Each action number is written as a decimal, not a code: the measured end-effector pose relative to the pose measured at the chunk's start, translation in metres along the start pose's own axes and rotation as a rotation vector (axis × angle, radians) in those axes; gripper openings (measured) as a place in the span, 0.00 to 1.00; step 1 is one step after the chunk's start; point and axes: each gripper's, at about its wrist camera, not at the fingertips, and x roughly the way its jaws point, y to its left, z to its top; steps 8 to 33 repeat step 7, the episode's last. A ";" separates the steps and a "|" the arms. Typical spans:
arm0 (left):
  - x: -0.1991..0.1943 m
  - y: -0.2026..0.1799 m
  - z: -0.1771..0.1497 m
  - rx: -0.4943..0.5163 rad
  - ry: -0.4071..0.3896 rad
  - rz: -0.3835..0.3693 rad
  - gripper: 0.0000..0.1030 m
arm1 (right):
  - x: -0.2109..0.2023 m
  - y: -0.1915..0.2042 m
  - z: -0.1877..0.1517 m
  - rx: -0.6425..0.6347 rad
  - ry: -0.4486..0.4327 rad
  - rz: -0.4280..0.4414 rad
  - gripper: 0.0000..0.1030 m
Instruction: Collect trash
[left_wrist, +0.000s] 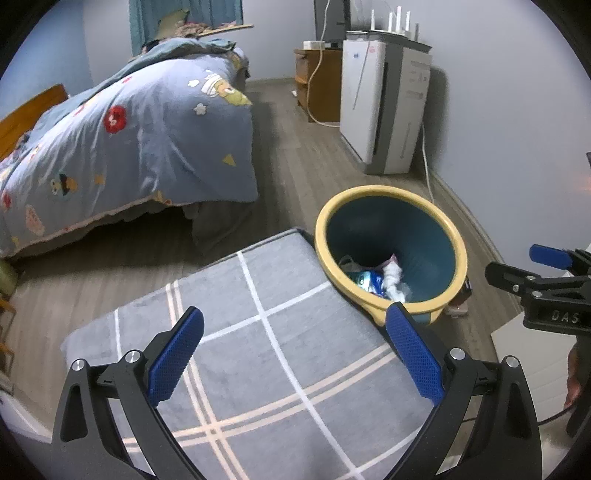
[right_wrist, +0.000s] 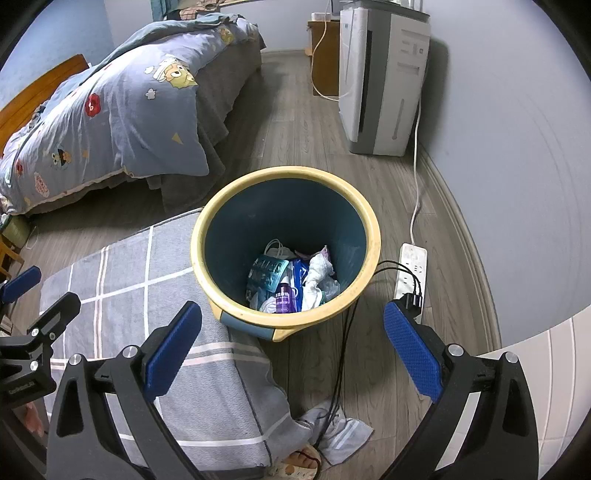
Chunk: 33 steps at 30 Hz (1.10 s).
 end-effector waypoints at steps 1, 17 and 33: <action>0.000 0.001 0.000 -0.004 0.005 -0.001 0.95 | 0.000 0.000 0.000 0.003 0.003 0.000 0.94; -0.008 0.013 -0.001 -0.034 -0.009 -0.013 0.95 | -0.004 0.009 0.001 -0.005 0.009 0.005 0.94; -0.008 0.013 -0.001 -0.034 -0.009 -0.013 0.95 | -0.004 0.009 0.001 -0.005 0.009 0.005 0.94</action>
